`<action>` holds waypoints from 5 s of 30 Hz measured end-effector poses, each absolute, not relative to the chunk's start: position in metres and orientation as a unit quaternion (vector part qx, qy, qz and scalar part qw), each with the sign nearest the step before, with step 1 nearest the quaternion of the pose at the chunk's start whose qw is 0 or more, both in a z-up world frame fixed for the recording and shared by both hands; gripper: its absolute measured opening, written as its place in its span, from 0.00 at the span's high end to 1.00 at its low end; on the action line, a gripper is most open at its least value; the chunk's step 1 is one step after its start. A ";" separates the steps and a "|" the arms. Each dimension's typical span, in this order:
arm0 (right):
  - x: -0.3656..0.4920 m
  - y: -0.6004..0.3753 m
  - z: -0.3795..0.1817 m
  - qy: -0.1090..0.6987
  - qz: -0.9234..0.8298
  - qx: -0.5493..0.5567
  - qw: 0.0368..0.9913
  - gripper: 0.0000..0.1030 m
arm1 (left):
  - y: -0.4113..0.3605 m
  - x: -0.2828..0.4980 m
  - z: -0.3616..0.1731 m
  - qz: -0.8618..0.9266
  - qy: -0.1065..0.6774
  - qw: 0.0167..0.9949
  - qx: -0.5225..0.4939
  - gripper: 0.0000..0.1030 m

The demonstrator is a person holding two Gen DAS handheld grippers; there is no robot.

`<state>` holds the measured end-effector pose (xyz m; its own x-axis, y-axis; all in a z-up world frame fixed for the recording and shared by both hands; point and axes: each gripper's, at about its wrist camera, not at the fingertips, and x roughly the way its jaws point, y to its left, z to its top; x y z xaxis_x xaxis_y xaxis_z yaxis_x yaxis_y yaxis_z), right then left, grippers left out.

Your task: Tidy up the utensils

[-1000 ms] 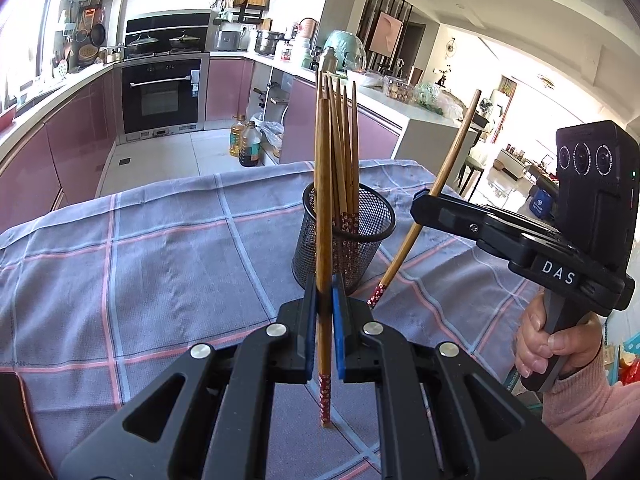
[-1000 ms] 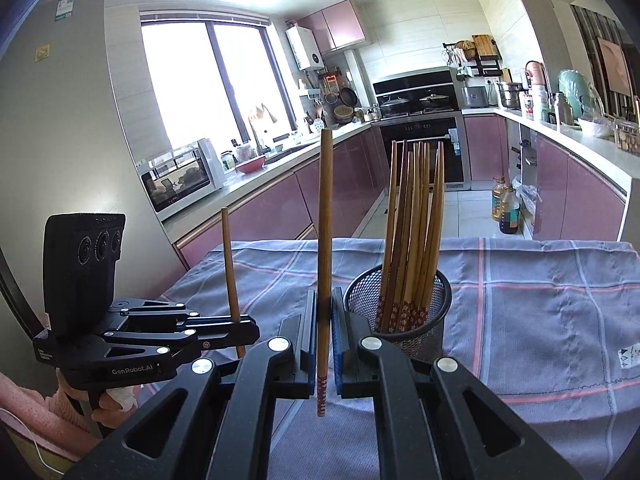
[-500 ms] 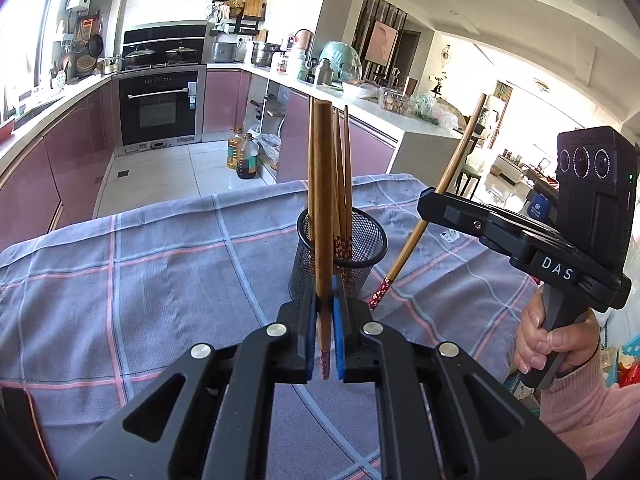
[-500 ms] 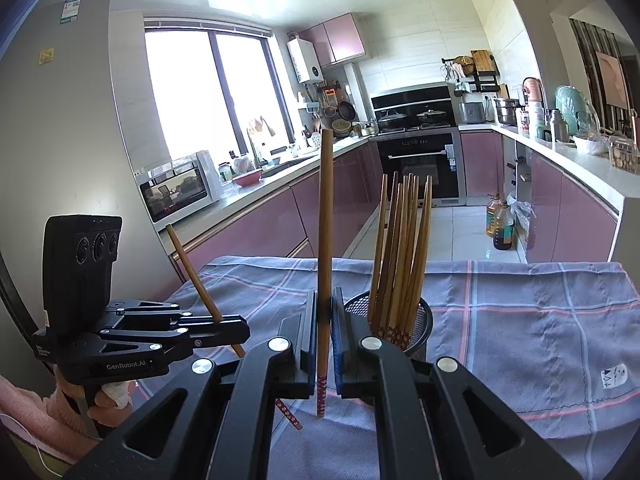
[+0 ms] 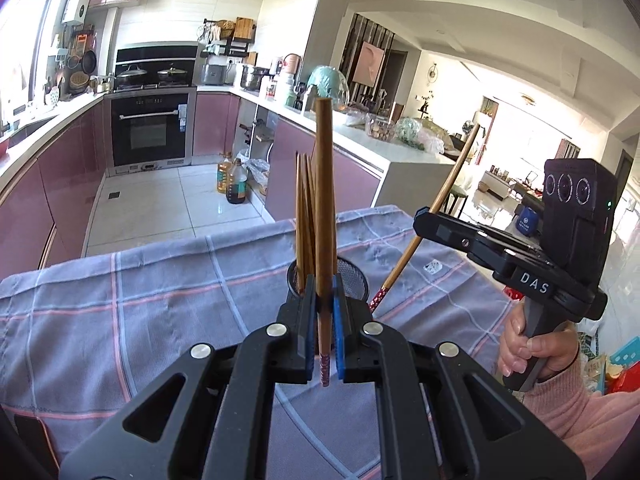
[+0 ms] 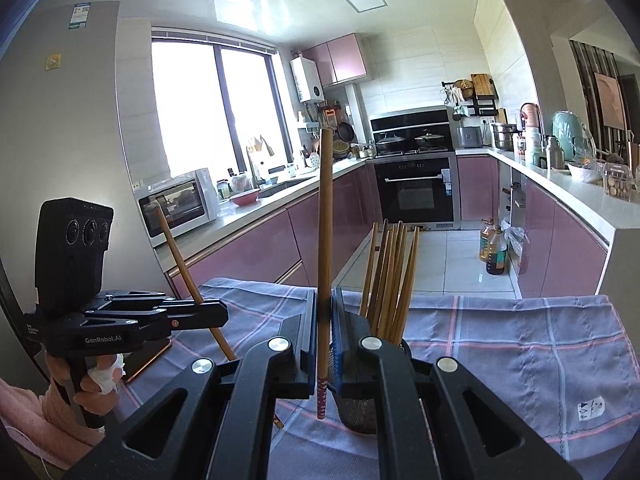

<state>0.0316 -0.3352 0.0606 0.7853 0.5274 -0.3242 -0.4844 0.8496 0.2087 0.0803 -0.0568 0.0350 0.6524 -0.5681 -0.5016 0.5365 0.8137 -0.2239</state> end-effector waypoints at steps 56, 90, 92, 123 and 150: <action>0.099 -0.315 0.020 0.275 0.256 0.039 0.926 0.94 | -0.144 0.149 0.020 -0.307 0.336 0.889 0.056 0.92; 0.114 -0.322 0.015 0.285 0.250 0.075 0.922 0.85 | -0.137 0.168 0.004 -0.283 0.340 0.896 0.028 0.75; 0.110 -0.323 0.016 0.281 0.249 0.076 0.924 0.74 | -0.131 0.165 0.005 -0.277 0.335 0.901 0.023 0.69; 0.025 -0.307 0.000 0.187 0.170 0.044 0.966 0.07 | -0.007 0.027 0.014 -0.052 0.163 0.985 -0.021 0.05; -0.013 -0.308 0.005 0.117 0.109 0.035 0.987 0.07 | -0.002 -0.012 0.014 0.007 0.140 0.990 -0.015 0.05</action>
